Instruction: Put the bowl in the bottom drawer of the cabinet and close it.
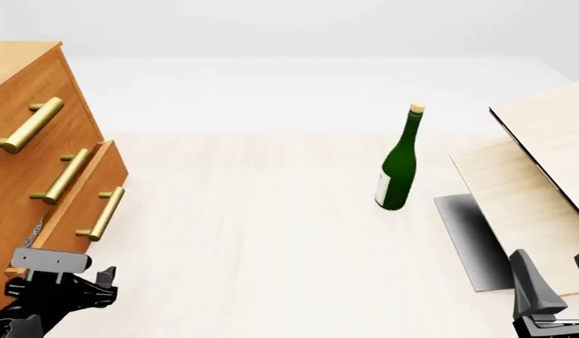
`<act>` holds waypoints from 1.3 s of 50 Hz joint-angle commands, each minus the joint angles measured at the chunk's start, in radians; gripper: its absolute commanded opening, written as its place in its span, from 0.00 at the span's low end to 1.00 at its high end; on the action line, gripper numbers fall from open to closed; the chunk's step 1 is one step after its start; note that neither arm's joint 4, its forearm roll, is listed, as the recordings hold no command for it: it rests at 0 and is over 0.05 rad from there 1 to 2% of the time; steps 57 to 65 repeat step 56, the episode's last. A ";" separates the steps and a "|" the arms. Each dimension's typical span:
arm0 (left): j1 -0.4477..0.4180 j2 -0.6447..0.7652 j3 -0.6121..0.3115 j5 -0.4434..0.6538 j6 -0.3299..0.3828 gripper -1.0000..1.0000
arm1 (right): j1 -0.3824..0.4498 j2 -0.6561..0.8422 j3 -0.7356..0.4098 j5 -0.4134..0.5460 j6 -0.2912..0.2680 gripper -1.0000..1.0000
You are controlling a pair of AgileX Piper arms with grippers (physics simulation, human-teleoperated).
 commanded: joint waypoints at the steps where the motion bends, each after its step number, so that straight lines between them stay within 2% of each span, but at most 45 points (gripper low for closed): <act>1: 0.053 0.005 0.009 -0.015 0.006 1.00 | 0.000 -0.001 0.001 0.000 0.000 1.00; 9: 0.072 0.009 0.008 -0.018 0.006 1.00 | 0.000 -0.001 0.001 0.000 0.000 1.00; 28: 0.182 0.018 -0.001 -0.043 0.024 1.00 | 0.000 -0.001 0.001 0.000 0.000 1.00; 45: 0.353 0.021 0.033 -0.174 0.109 1.00 | 0.000 -0.001 0.001 0.000 0.000 1.00; 52: 0.408 0.019 0.038 -0.201 0.122 1.00 | 0.000 -0.001 0.001 0.000 0.000 1.00; 65: 0.420 0.039 0.033 -0.210 0.123 1.00 | 0.000 -0.001 0.001 0.000 0.000 1.00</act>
